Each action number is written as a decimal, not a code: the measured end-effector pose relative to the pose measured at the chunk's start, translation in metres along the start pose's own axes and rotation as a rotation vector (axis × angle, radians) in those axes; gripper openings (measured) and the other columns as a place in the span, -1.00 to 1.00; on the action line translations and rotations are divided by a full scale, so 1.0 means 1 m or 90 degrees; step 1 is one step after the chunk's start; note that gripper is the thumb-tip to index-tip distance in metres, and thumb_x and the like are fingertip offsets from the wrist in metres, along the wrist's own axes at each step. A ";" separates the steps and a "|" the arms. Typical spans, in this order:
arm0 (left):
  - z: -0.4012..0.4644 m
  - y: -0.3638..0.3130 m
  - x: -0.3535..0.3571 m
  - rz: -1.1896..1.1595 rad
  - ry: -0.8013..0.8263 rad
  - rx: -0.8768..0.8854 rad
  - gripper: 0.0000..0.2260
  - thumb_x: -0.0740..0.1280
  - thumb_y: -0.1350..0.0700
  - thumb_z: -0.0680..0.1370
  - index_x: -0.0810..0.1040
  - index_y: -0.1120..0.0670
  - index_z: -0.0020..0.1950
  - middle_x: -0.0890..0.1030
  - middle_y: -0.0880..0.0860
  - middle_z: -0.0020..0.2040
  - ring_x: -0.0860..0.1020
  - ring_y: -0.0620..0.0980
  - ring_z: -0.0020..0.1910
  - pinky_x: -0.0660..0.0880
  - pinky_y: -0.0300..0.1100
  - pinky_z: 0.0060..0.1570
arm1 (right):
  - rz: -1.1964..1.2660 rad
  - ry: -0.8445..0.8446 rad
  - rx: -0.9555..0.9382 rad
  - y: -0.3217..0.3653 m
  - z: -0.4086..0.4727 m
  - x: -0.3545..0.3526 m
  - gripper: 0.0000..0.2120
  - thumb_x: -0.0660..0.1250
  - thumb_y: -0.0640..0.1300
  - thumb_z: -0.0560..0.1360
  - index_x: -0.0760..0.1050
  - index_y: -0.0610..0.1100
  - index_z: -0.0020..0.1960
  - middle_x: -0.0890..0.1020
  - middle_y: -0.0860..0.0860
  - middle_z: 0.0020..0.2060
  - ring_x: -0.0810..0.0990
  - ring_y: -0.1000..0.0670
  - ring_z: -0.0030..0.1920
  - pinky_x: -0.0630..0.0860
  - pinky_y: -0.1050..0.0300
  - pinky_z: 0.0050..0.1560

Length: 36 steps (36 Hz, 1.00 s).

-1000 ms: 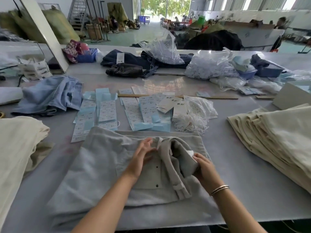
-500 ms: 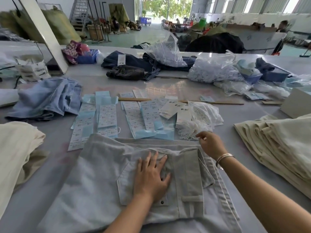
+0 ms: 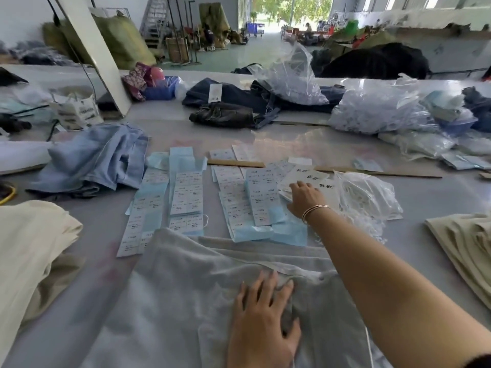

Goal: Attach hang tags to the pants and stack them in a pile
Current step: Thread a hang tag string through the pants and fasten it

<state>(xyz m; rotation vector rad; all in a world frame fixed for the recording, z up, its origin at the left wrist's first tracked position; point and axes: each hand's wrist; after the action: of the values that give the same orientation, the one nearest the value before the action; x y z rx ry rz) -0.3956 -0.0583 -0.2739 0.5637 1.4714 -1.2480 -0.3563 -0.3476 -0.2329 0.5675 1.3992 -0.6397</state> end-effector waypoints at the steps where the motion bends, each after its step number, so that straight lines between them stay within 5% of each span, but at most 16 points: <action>1: 0.002 0.000 0.000 -0.002 0.003 -0.004 -0.45 0.33 -0.24 0.22 0.59 -0.20 0.21 0.57 -0.09 0.27 0.55 -0.03 0.24 0.25 -0.01 0.25 | -0.012 0.016 -0.001 0.002 0.007 0.003 -0.54 0.21 -0.01 0.53 0.32 -0.18 0.37 0.44 -0.15 0.30 0.42 -0.15 0.29 0.37 -0.06 0.30; 5: 0.007 0.001 0.002 -0.003 0.016 -0.011 -0.43 0.31 -0.25 0.18 0.61 -0.20 0.18 0.59 -0.09 0.24 0.57 -0.02 0.21 0.27 -0.04 0.22 | -0.088 0.130 0.003 0.008 0.025 0.010 -0.34 0.25 0.01 0.53 0.04 -0.13 0.52 0.11 -0.16 0.52 0.08 -0.13 0.52 0.03 -0.29 0.45; 8: 0.009 0.002 0.003 0.001 0.022 -0.009 -0.40 0.30 -0.27 0.11 0.62 -0.22 0.15 0.61 -0.10 0.21 0.59 -0.03 0.18 0.29 -0.06 0.21 | -0.120 0.166 0.008 0.012 0.033 0.012 -0.24 0.33 -0.01 0.50 -0.04 -0.06 0.54 0.21 -0.15 0.47 0.18 -0.15 0.48 0.12 -0.36 0.41; 11: 0.012 0.002 0.003 0.002 0.034 -0.016 -0.39 0.29 -0.28 0.08 0.63 -0.23 0.12 0.62 -0.10 0.18 0.59 -0.04 0.15 0.31 -0.07 0.18 | -0.159 0.199 0.010 0.018 0.038 0.013 -0.33 0.37 -0.09 0.48 0.10 -0.05 0.48 0.43 -0.12 0.29 0.41 -0.16 0.30 0.41 -0.31 0.22; 15: 0.014 0.002 0.003 0.005 0.044 -0.024 -0.39 0.28 -0.30 0.07 0.62 -0.25 0.10 0.63 -0.10 0.17 0.61 -0.04 0.13 0.31 -0.08 0.16 | -0.241 0.087 -0.057 0.015 0.042 0.014 -0.70 0.08 -0.21 0.62 0.34 -0.15 0.34 0.59 -0.10 0.12 0.57 -0.14 0.13 0.53 -0.06 0.02; 20: 0.012 0.002 0.000 -0.003 0.032 -0.022 -0.41 0.28 -0.28 0.10 0.62 -0.24 0.12 0.62 -0.10 0.18 0.62 -0.04 0.13 0.30 -0.06 0.19 | -0.231 -0.051 -0.115 -0.006 0.033 -0.001 -0.71 0.02 -0.24 0.64 0.38 -0.18 0.29 0.60 -0.11 0.07 0.62 -0.13 0.07 0.56 0.01 -0.03; 24: 0.010 0.002 0.000 -0.013 0.008 -0.014 -0.40 0.33 -0.25 0.13 0.61 -0.22 0.17 0.61 -0.09 0.21 0.59 -0.03 0.18 0.30 -0.05 0.22 | -0.223 -0.126 -0.151 -0.041 0.010 -0.010 -0.71 0.07 -0.21 0.62 0.39 -0.15 0.30 0.57 -0.12 0.10 0.57 -0.14 0.11 0.51 0.01 0.13; 29: 0.007 0.002 -0.003 0.001 0.022 -0.012 -0.43 0.29 -0.27 0.22 0.59 -0.20 0.22 0.58 -0.08 0.25 0.56 -0.03 0.23 0.28 -0.02 0.24 | -0.151 -0.098 -0.164 -0.084 -0.029 0.002 -0.64 0.16 -0.26 0.53 0.51 -0.06 0.26 0.61 -0.03 0.14 0.57 -0.11 0.14 0.45 0.00 0.15; 32: 0.006 0.001 -0.005 0.009 0.034 -0.014 -0.44 0.27 -0.27 0.24 0.59 -0.20 0.22 0.58 -0.08 0.26 0.56 -0.02 0.23 0.27 -0.04 0.23 | -0.019 -0.034 -0.108 -0.090 -0.038 0.009 -0.70 0.21 -0.13 0.53 0.48 -0.07 0.25 0.62 -0.07 0.15 0.58 -0.16 0.11 0.47 -0.01 0.08; 36: 0.004 0.001 -0.006 0.019 0.039 -0.014 -0.45 0.28 -0.27 0.27 0.57 -0.21 0.25 0.57 -0.09 0.28 0.54 -0.03 0.26 0.26 -0.01 0.23 | 0.008 0.052 -0.048 -0.080 -0.033 0.003 -0.57 0.22 -0.03 0.56 0.34 -0.12 0.40 0.38 -0.13 0.42 0.42 -0.18 0.31 0.39 -0.07 0.26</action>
<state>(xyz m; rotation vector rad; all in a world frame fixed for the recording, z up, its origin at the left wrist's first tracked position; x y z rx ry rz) -0.3909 -0.0601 -0.2686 0.6119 1.5209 -1.1990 -0.4355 -0.3816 -0.2376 0.5475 1.4896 -0.5571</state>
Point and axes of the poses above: each hand's wrist, its own z-axis towards the middle knuckle, its own x-axis out of the palm, y = z × x
